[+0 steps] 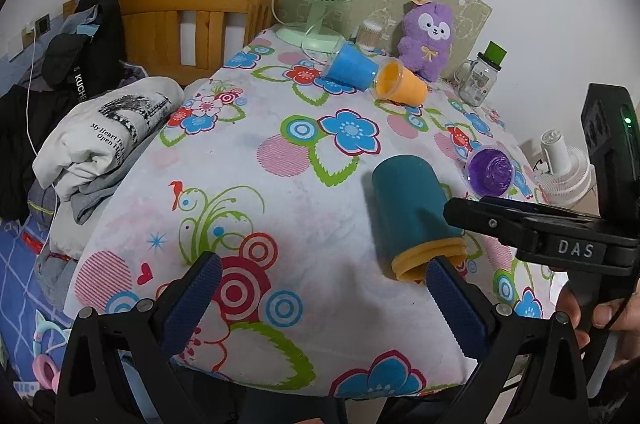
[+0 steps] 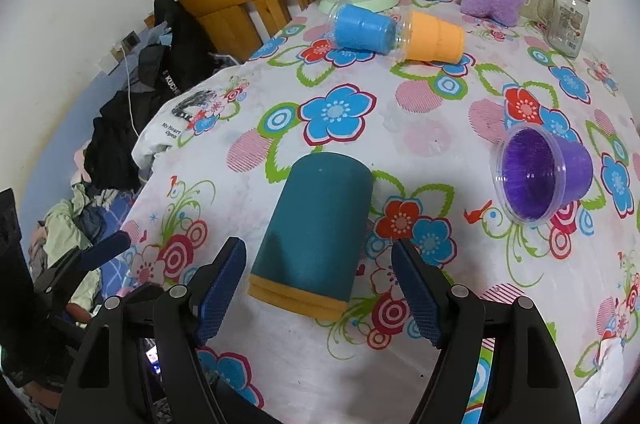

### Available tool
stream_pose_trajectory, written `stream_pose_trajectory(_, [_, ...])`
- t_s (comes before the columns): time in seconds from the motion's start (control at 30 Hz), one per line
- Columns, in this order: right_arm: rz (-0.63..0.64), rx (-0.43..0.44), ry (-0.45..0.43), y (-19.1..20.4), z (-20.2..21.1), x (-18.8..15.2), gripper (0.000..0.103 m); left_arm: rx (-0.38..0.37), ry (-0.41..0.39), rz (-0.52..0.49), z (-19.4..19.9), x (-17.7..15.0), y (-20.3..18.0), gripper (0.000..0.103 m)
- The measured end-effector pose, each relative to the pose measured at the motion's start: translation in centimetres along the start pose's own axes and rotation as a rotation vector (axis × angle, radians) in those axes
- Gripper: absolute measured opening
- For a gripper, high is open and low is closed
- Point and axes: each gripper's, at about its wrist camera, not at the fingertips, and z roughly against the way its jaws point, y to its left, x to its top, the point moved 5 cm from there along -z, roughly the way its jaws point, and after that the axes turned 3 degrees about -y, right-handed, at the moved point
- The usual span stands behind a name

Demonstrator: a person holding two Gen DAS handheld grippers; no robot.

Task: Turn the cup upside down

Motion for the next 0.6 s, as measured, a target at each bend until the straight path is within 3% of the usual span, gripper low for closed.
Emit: stream_pose_trajectory(0.6, [-0.052, -0.004, -0.058, -2.9, 3.8, -1.9, 0.079, -0.012, -0.025, -0.055, 0.3, 2.5, -2.8, 0.103])
